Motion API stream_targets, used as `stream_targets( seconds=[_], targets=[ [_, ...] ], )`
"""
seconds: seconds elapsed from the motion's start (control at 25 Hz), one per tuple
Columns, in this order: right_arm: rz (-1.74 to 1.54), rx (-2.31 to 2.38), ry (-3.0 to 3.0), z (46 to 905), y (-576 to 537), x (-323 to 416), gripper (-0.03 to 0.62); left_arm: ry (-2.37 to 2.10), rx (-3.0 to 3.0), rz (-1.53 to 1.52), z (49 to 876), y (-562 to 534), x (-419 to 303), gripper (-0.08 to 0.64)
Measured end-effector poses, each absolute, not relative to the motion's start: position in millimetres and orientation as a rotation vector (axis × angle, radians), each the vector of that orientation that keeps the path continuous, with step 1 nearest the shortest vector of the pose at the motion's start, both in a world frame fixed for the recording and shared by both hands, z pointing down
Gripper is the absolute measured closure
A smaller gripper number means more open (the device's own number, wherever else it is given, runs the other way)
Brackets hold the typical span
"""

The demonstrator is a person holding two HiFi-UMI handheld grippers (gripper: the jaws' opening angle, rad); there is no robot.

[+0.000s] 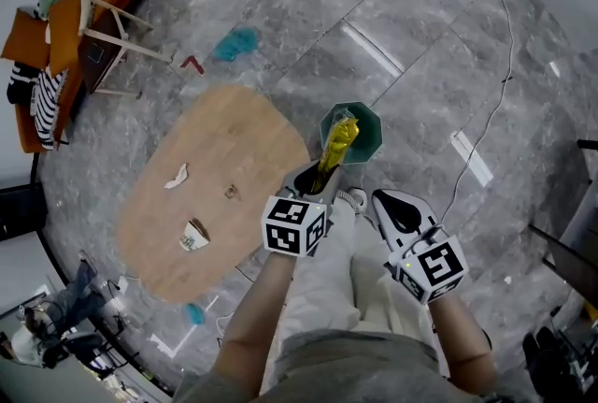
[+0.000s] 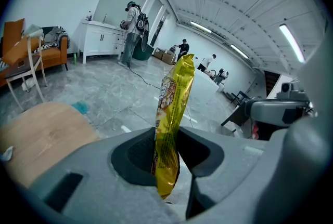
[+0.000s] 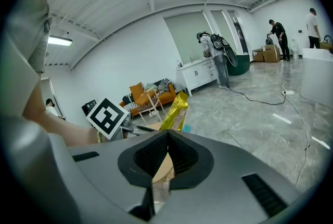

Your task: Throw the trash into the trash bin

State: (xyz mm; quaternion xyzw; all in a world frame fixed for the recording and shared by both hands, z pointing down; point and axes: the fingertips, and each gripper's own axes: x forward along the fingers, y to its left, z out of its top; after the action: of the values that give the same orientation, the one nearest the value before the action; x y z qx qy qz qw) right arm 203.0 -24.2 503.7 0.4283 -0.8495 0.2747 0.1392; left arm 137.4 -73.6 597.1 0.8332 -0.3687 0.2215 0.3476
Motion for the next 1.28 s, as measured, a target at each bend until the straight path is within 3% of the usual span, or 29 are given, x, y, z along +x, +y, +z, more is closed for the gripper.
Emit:
stream_targets(
  seconds=[1.28],
  targets=[
    [0.956,1.319,-2.375,598.0,-59.4,236.1,0.584,-0.865,1.982,0.723,775.1,-100.2,184.9,0.434]
  ],
)
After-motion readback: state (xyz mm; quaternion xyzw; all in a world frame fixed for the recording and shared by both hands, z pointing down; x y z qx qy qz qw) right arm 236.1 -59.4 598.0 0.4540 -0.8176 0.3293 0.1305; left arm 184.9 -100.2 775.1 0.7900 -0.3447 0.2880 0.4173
